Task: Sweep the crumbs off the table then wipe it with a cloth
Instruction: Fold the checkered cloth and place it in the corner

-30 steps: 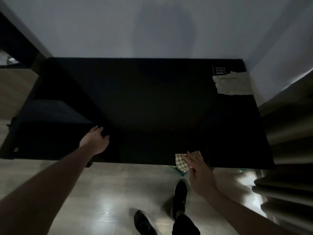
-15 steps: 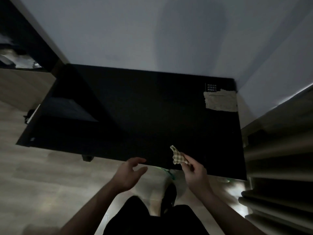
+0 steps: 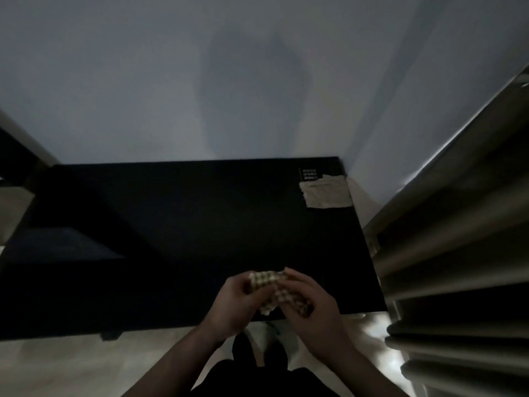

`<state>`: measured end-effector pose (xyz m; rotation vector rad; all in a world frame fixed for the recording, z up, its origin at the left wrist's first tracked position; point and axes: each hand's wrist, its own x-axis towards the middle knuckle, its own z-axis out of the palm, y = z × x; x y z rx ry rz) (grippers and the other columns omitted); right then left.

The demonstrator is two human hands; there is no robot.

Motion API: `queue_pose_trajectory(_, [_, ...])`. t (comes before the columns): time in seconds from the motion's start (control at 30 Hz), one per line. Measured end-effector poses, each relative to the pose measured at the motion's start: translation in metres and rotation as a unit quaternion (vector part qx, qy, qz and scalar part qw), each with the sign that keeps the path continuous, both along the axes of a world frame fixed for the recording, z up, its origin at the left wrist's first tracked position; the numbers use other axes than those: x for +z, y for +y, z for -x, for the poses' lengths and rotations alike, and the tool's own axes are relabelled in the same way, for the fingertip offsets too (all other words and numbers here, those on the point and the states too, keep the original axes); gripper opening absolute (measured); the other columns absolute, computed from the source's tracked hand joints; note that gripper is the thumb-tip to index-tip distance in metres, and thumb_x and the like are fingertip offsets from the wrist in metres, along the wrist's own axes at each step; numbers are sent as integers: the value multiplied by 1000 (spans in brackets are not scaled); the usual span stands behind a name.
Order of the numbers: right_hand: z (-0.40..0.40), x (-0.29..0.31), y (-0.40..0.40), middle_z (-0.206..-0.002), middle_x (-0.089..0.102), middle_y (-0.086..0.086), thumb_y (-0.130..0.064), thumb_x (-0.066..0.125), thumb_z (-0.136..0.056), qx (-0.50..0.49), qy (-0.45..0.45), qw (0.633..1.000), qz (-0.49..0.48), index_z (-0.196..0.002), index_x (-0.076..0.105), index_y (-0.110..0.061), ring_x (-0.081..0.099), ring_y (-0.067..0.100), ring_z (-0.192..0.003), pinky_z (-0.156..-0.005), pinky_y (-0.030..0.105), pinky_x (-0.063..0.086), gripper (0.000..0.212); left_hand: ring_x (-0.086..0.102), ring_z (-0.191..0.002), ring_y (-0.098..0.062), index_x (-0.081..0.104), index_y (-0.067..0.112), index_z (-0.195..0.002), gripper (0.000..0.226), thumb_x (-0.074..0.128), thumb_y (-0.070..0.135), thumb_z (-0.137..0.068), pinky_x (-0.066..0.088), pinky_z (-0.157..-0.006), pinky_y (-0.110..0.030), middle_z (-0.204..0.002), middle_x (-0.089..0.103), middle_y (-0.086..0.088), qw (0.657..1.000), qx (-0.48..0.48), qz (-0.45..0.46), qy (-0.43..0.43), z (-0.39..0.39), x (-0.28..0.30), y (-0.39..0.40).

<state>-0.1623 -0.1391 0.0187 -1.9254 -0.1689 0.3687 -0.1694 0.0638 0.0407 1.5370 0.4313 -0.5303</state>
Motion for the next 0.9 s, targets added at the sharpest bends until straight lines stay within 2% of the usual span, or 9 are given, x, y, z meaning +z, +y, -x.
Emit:
queue_pose_trajectory(0.17, [-11, -4, -6, -148, 49, -29, -29, 87, -80, -60, 39, 996, -52, -142, 51, -49, 46, -8, -137, -111, 21, 42, 75, 75, -94, -28, 74, 26, -95, 6, 69, 25, -93, 59, -85, -54, -98, 77, -8, 998, -18, -55, -33, -20, -4, 10])
queue_pose_trajectory(0.27, [-27, -5, -7, -143, 55, -22, -67, 92, -54, -106, 158, 975, -118, -139, 47, -50, 57, -4, -128, -103, 25, 50, 97, 73, -100, -28, 74, 21, -98, 7, 68, 23, -93, 59, -91, -55, -102, 76, -9, 997, -34, -43, -52, -28, -1, 13])
queue_pose_trajectory(0.33, [-39, -3, -8, -136, 63, -14, -75, 91, -43, -109, 210, 962, -138, -139, 45, -44, 66, -1, -118, -92, 24, 56, 111, 73, -102, -26, 74, 18, -100, 9, 67, 20, -94, 59, -92, -51, -104, 76, -9, 997, -50, -24, -61, -36, 4, 12])
queue_pose_trajectory(0.37, [-45, 0, -9, -131, 67, -11, -70, 92, -49, -103, 226, 959, -134, -140, 48, -40, 68, 0, -114, -88, 23, 58, 105, 73, -103, -25, 73, 16, -103, 11, 66, 20, -95, 58, -93, -49, -106, 76, -9, 996, -59, -17, -63, -41, 8, 12])
queue_pose_trajectory(0.43, [-60, 5, -12, -118, 75, -5, -42, 87, -77, -101, 249, 956, -118, -132, 60, -28, 73, 5, -106, -85, 24, 59, 63, 73, -104, -25, 72, 14, -106, 17, 66, 22, -94, 58, -93, -46, -108, 75, -9, 994, -81, -8, -68, -54, 12, 10])
queue_pose_trajectory(0.53, [-82, 9, -18, -109, 80, -3, -17, 77, -89, -109, 259, 954, -108, -114, 73, -23, 76, 14, -104, -86, 31, 60, 26, 75, -97, -19, 74, 22, -100, 10, 66, 24, -95, 60, -86, -39, -104, 77, -4, 993, -81, -20, -79, -76, 7, 7])
queue_pose_trajectory(0.67, [-113, 11, -30, -104, 80, 0, -4, 70, -94, -154, 211, 958, -121, -109, 75, -16, 76, 18, -100, -86, 35, 61, 20, 74, -103, -15, 74, 28, -110, 20, 68, 37, -93, 59, -92, -38, -111, 77, 2, 996, -64, -16, -60, -103, -3, -3])
queue_pose_trajectory(0.77, [-140, 8, -46, -103, 80, 6, -2, 71, -93, -155, 184, 964, -114, -107, 73, -11, 75, 23, -101, -87, 40, 60, 17, 75, -94, -11, 73, 24, -105, 13, 69, 30, -94, 59, -84, -30, -103, 78, 3, 996, -41, -32, -68, -119, -8, -20])
queue_pose_trajectory(0.9, [-178, 0, -65, -93, 78, 6, 4, 74, -89, -149, 147, 973, -98, -98, 69, -11, 73, 21, -91, -75, 32, 58, 17, 73, -89, -13, 73, 15, -102, 12, 66, 22, -96, 56, -83, -30, -101, 77, -7, 998, 24, -21, -63, -148, -15, -45])
